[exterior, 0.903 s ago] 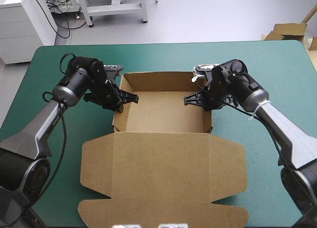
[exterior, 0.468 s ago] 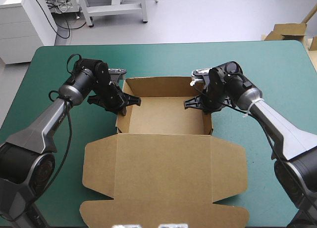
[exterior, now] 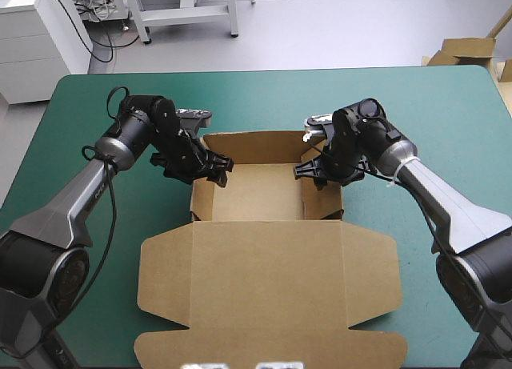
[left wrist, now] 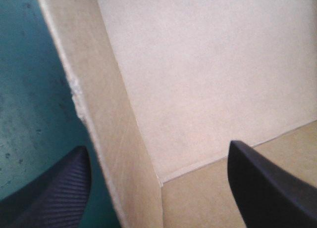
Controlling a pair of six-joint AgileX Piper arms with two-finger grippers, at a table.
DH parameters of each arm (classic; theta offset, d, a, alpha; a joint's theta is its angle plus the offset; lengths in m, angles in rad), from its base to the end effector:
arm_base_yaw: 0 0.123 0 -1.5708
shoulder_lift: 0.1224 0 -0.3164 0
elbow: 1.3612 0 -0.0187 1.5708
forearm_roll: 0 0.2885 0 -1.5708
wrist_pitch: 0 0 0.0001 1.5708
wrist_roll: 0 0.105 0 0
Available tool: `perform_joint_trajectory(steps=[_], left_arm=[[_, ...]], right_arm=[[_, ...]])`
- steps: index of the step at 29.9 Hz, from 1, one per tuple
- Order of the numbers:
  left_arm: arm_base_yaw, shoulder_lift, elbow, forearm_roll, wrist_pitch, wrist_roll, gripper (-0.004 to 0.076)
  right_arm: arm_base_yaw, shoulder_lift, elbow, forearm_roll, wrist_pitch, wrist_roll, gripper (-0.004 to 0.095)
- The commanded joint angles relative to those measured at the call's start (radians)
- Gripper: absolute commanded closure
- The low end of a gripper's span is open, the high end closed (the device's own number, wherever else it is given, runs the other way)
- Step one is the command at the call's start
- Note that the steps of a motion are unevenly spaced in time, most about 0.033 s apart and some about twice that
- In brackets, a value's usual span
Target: Fold the box
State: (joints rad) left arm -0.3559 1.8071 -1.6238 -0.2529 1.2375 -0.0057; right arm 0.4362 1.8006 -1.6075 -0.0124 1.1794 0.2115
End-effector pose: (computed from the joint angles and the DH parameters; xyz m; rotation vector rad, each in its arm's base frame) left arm 0.3896 -0.1713 0.3113 0.4307 2.8925 -0.4224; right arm 0.3880 0.1795 0.3073 -0.3256 2.8463 0.1145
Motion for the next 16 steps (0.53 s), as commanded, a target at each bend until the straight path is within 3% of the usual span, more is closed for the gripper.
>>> perform_joint_trajectory(steps=[1, 10, 13, 16], left_arm=[[-0.008, -0.054, -0.053, -0.007, 0.013, 0.006, 0.0166], [-0.008, -0.089, -0.181, 0.061, 0.036, 0.006, 0.0179], [-0.008, -0.125, -0.219, 0.075, 0.036, 0.006, 0.0228], [-0.006, -0.177, -0.229, 0.117, 0.038, 0.006, 0.0351]], right_arm=[[0.001, -0.050, -0.085, -0.016, -0.010, 0.012, 0.0384], [0.001, -0.086, -0.188, -0.041, -0.010, 0.020, 0.0384], [0.001, -0.110, -0.188, -0.040, -0.010, 0.051, 0.0384], [0.001, -0.128, -0.188, -0.063, -0.010, 0.064, 0.0384]])
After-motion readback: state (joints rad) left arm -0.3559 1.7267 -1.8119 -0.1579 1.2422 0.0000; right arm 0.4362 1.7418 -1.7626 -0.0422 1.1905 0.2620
